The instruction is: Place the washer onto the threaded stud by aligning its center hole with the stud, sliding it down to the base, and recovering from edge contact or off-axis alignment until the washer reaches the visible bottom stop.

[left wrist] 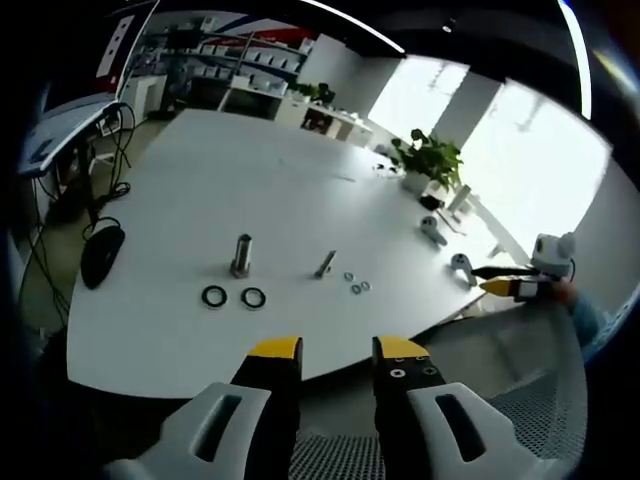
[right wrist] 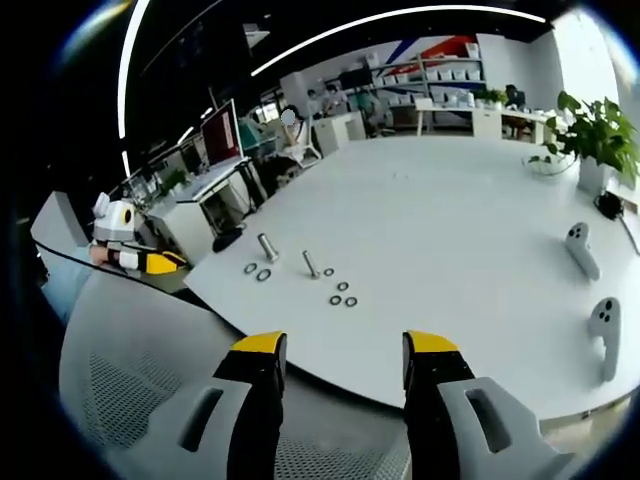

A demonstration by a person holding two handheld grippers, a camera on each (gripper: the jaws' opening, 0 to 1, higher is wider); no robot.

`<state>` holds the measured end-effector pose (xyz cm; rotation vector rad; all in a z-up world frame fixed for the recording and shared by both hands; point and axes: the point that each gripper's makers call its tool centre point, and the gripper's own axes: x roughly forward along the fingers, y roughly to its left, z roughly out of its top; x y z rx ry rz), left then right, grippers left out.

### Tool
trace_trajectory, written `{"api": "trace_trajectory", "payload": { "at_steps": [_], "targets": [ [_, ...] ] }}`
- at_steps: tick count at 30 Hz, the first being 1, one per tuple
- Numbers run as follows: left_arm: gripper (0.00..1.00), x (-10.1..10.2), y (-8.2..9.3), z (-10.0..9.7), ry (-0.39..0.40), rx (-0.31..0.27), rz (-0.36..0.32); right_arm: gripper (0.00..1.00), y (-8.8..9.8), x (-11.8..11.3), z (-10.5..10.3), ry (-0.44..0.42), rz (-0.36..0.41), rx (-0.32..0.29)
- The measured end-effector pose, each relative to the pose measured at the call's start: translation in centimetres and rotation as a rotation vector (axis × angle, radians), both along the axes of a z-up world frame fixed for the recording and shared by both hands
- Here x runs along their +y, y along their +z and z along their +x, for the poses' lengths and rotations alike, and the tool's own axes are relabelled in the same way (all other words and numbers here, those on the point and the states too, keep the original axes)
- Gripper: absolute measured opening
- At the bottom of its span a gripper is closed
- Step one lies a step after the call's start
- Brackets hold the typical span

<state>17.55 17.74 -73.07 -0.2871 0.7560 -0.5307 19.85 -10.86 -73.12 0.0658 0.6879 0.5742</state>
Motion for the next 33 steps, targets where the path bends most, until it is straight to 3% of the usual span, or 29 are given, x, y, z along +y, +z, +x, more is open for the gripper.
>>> {"api": "trace_trajectory", "payload": {
  "at_steps": [27, 30, 33],
  "targets": [
    [0.29, 0.1, -0.1, 0.0, 0.008, 0.001, 0.007, 0.49, -0.2, 0.2, -0.2, 0.015, -0.003, 0.019],
    [0.29, 0.1, -0.1, 0.0, 0.006, 0.002, 0.006, 0.49, -0.6, 0.7, -0.6, 0.065, -0.021, 0.037],
    [0.29, 0.1, -0.1, 0.1, 0.007, 0.001, 0.006, 0.49, -0.9, 1.7, -1.5, 0.18, -0.06, 0.049]
  ]
}}
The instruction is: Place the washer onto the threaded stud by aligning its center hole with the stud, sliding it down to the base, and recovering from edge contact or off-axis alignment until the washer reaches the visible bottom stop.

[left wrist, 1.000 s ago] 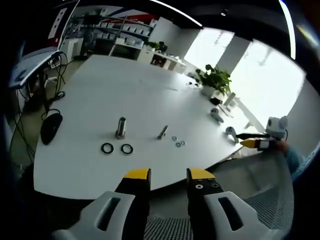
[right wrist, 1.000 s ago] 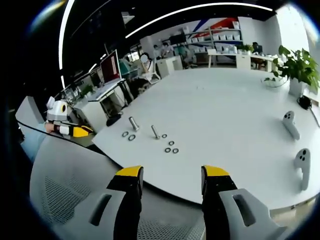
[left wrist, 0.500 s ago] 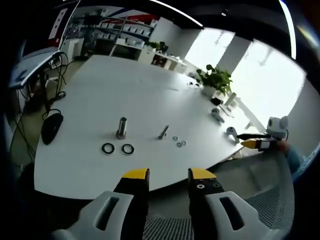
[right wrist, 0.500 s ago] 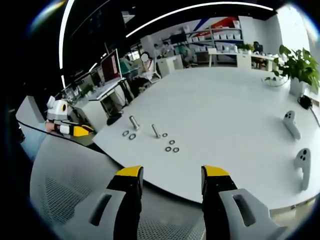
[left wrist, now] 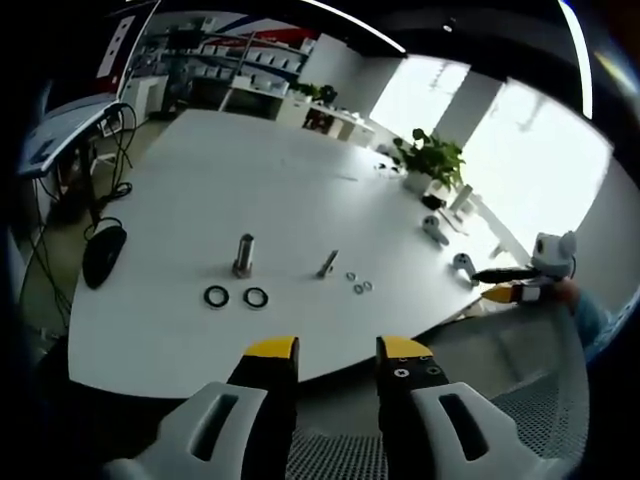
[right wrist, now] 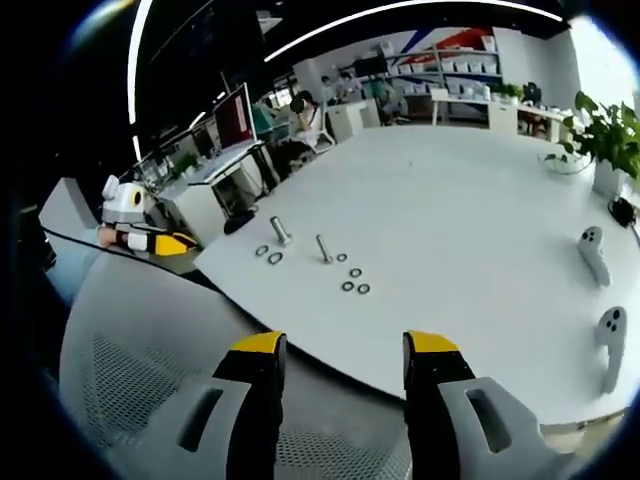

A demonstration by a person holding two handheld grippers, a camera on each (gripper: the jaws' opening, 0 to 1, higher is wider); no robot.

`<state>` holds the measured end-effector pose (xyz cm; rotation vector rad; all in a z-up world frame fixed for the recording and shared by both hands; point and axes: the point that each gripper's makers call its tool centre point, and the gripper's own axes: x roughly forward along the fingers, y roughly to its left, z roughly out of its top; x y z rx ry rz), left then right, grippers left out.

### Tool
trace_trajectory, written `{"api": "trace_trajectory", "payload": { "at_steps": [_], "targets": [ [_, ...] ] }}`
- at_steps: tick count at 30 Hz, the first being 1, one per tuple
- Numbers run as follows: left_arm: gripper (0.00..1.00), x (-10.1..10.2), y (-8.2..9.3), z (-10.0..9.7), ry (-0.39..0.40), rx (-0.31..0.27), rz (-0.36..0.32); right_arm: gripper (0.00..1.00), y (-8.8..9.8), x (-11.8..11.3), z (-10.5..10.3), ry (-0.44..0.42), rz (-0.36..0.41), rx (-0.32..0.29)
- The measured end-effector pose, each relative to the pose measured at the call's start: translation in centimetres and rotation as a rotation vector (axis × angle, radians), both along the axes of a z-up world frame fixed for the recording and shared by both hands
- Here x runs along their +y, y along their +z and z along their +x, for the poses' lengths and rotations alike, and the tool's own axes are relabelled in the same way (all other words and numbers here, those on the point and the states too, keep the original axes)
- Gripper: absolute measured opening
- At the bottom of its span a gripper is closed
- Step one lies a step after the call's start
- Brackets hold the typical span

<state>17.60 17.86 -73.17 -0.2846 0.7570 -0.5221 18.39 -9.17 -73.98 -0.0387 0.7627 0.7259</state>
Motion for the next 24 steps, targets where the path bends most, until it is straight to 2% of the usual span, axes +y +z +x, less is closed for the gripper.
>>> {"api": "trace_trajectory", "payload": {
  "at_steps": [4, 7, 12, 17, 21, 24],
  "targets": [
    [0.29, 0.0, 0.1, 0.1, 0.001, -0.003, -0.003, 0.49, 0.1, 0.8, -0.5, 0.079, -0.012, -0.004],
    [0.29, 0.0, 0.1, 0.1, 0.001, -0.004, -0.002, 0.49, 0.2, 1.0, -0.6, 0.107, -0.003, 0.002],
    [0.29, 0.0, 0.0, 0.1, -0.004, -0.002, 0.001, 0.49, 0.3, 1.0, -0.3, 0.223, -0.072, -0.002],
    [0.29, -0.1, 0.0, 0.1, -0.01, 0.0, 0.004, 0.49, 0.7, 1.5, 0.4, 0.304, -0.097, 0.001],
    [0.29, -0.1, 0.0, 0.0, -0.011, -0.002, 0.003, 0.46, 0.3, 1.8, 0.8, 0.411, -0.162, 0.022],
    [0.29, -0.1, 0.0, 0.1, -0.011, -0.004, 0.003, 0.45, 0.1, 2.3, 1.3, 0.457, -0.186, 0.026]
  ]
}}
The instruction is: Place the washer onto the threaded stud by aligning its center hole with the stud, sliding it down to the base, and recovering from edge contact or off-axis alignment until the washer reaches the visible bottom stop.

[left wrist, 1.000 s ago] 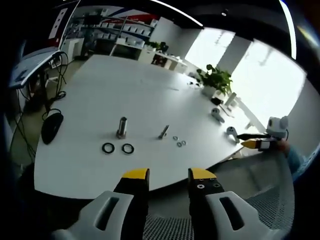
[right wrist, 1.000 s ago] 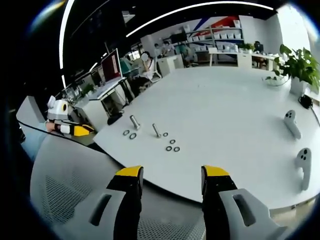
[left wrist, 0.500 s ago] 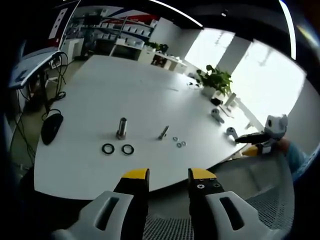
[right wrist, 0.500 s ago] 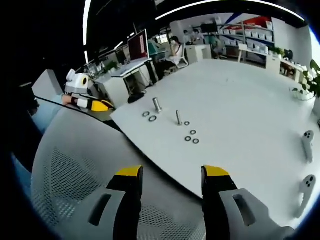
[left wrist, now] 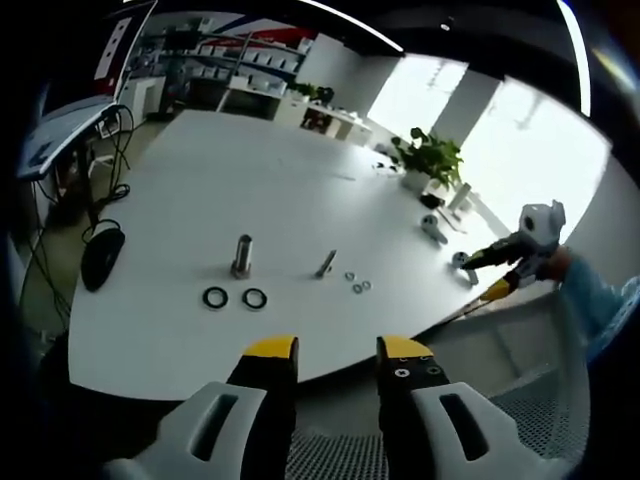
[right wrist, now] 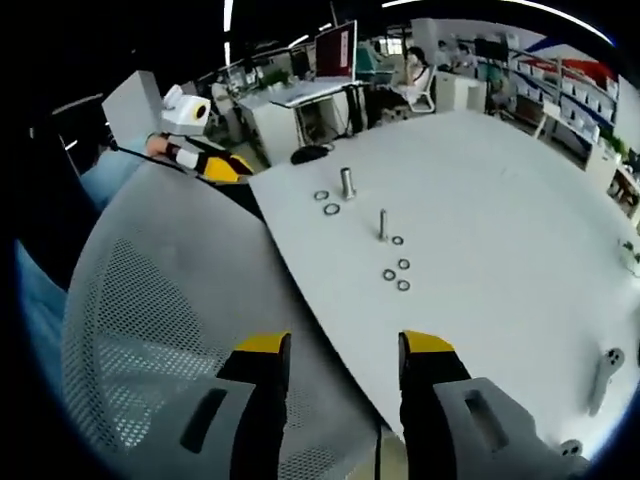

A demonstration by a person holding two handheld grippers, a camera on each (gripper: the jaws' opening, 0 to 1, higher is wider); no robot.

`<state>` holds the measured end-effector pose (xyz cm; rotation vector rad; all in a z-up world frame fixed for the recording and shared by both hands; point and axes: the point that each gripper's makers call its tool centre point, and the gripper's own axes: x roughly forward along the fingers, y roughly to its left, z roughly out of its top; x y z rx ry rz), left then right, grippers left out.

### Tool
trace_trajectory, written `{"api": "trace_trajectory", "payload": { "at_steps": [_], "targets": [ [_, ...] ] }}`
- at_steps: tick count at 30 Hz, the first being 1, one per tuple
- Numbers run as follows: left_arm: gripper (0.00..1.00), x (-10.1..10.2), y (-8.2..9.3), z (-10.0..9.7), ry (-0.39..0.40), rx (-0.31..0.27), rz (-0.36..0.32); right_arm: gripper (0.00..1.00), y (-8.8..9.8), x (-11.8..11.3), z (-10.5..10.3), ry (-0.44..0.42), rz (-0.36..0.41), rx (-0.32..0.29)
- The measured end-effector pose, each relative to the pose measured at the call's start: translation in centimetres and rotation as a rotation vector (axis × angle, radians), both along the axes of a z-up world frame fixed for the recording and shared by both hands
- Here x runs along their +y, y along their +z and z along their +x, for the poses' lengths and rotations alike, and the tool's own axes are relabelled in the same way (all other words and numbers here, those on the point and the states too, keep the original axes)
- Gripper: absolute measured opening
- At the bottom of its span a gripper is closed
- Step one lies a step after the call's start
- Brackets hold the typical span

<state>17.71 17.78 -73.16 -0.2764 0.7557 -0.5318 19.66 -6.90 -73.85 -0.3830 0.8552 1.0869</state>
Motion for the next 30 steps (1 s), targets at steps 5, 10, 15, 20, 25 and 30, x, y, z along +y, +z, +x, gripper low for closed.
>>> {"api": "trace_trajectory", "payload": {
  "at_steps": [5, 10, 15, 20, 25, 30],
  "targets": [
    [0.29, 0.0, 0.0, 0.0, 0.003, -0.002, -0.002, 0.45, -0.5, 0.6, 0.7, 0.105, -0.062, 0.005],
    [0.29, 0.1, 0.0, 0.0, 0.004, -0.001, -0.001, 0.44, -1.5, 1.2, 2.2, 0.189, -0.131, -0.015],
    [0.29, 0.2, 0.0, 0.0, 0.011, -0.002, -0.003, 0.42, -3.0, 1.6, 4.1, 0.245, -0.186, -0.031],
    [0.29, 0.2, 0.0, 0.0, 0.017, -0.003, -0.004, 0.39, -4.7, 1.9, 5.4, 0.298, -0.235, -0.035],
    [0.29, 0.3, 0.0, 0.0, 0.02, 0.0, -0.006, 0.39, -6.2, 2.3, 6.4, 0.352, -0.273, -0.04],
    [0.29, 0.3, 0.0, 0.0, 0.021, 0.002, -0.01, 0.38, -8.0, 2.6, 7.4, 0.398, -0.322, -0.039]
  ]
}}
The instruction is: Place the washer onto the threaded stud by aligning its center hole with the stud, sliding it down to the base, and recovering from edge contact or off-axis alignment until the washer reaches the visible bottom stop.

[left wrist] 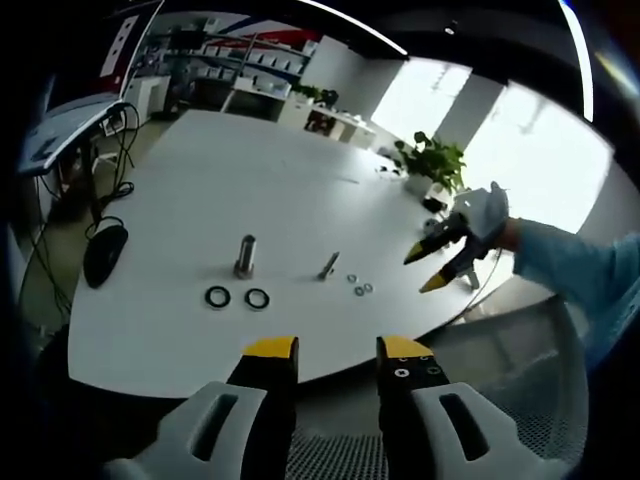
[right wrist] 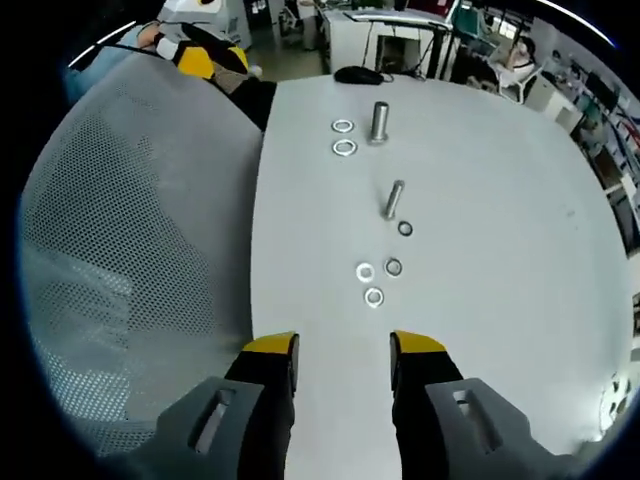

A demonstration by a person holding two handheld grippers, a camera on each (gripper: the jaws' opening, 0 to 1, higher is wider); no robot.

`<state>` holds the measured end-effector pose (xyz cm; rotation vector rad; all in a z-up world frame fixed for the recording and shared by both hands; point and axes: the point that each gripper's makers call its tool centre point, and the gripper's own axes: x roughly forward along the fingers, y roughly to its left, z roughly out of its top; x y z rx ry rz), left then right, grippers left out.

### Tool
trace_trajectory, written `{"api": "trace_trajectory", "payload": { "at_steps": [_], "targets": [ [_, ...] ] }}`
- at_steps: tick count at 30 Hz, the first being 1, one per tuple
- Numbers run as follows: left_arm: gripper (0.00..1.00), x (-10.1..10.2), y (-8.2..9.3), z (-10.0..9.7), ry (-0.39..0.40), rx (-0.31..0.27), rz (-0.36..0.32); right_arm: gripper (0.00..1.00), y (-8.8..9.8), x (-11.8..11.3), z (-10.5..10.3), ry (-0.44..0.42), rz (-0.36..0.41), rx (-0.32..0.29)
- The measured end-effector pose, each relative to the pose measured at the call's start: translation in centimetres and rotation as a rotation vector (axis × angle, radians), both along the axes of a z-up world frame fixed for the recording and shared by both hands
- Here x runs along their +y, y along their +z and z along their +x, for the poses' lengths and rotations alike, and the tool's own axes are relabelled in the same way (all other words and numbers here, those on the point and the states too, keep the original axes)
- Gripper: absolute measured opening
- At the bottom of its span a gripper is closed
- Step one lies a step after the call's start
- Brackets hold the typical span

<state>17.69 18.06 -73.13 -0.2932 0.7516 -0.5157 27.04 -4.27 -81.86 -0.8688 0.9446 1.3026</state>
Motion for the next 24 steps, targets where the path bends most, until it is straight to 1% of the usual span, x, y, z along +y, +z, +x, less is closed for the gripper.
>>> {"api": "trace_trajectory", "payload": {
  "at_steps": [4, 6, 12, 15, 21, 24],
  "targets": [
    [0.29, 0.1, 0.1, 0.1, 0.009, -0.003, -0.005, 0.37, -1.1, 0.4, 0.5, 0.019, -0.023, 0.006],
    [0.29, 0.1, 0.1, 0.1, 0.015, -0.005, -0.007, 0.37, -1.6, 0.5, 0.8, 0.047, -0.038, -0.001],
    [0.29, 0.3, 0.0, 0.0, 0.02, 0.0, -0.001, 0.35, -2.7, 1.0, 1.8, 0.056, -0.05, 0.006],
    [0.29, 0.4, 0.2, 0.1, 0.03, -0.014, -0.001, 0.32, -3.3, 1.4, 2.2, 0.071, -0.053, 0.004],
    [0.29, 0.4, 0.0, 0.0, 0.029, -0.005, 0.005, 0.31, -4.6, 2.1, 1.9, 0.09, -0.077, 0.029],
    [0.29, 0.4, 0.0, 0.0, 0.032, -0.002, 0.004, 0.3, -5.2, 2.1, 1.7, 0.121, -0.101, 0.031]
  ]
}}
